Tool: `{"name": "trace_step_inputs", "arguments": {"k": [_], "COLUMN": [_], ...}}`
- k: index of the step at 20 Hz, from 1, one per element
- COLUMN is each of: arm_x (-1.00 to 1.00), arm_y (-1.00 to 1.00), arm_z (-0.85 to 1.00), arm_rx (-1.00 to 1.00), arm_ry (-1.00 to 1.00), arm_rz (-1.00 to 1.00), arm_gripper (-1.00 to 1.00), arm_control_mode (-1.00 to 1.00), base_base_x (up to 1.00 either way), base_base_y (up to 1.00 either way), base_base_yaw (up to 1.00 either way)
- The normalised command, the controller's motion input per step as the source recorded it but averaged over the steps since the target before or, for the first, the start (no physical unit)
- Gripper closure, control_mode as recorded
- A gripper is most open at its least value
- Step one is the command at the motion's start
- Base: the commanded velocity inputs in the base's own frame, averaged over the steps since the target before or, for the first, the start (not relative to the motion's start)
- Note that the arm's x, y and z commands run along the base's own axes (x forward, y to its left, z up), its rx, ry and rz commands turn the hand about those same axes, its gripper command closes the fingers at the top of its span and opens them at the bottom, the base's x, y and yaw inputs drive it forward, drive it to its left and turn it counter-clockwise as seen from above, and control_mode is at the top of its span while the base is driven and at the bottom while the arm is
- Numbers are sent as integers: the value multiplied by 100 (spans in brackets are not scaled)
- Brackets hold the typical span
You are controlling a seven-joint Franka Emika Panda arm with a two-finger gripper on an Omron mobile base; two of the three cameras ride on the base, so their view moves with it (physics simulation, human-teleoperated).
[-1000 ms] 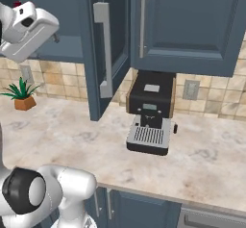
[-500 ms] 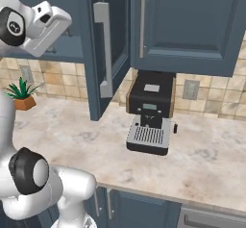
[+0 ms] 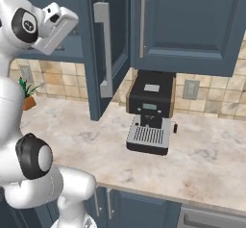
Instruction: There is a bowl on the dining counter. Grab a lemon wedge from the fridge and place it in the bowl. Then get the liquor bottle and glass cup from the cabinet and place them next to the bowl.
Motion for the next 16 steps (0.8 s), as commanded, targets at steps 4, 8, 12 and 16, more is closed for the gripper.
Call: {"name": "trace_step_inputs", "arguments": {"k": [4,8,12,16], "arm_x": [40,17,20,20], "arm_y": [-1,-6,-7,-14], "arm_z": [0,0,0,0], "arm_rx": [-1,-2,-3,-3], "arm_ry": [0,0,0,0], "arm_rz": [-1,0,0,0], "arm_gripper": [-100,-100,-100,-100], "arm_control_mode": [-100,-100,-100,-100], "base_base_x": [0,0,0,0], "base_base_y": [0,0,0,0], "base_base_yaw": [0,0,0,0]}}
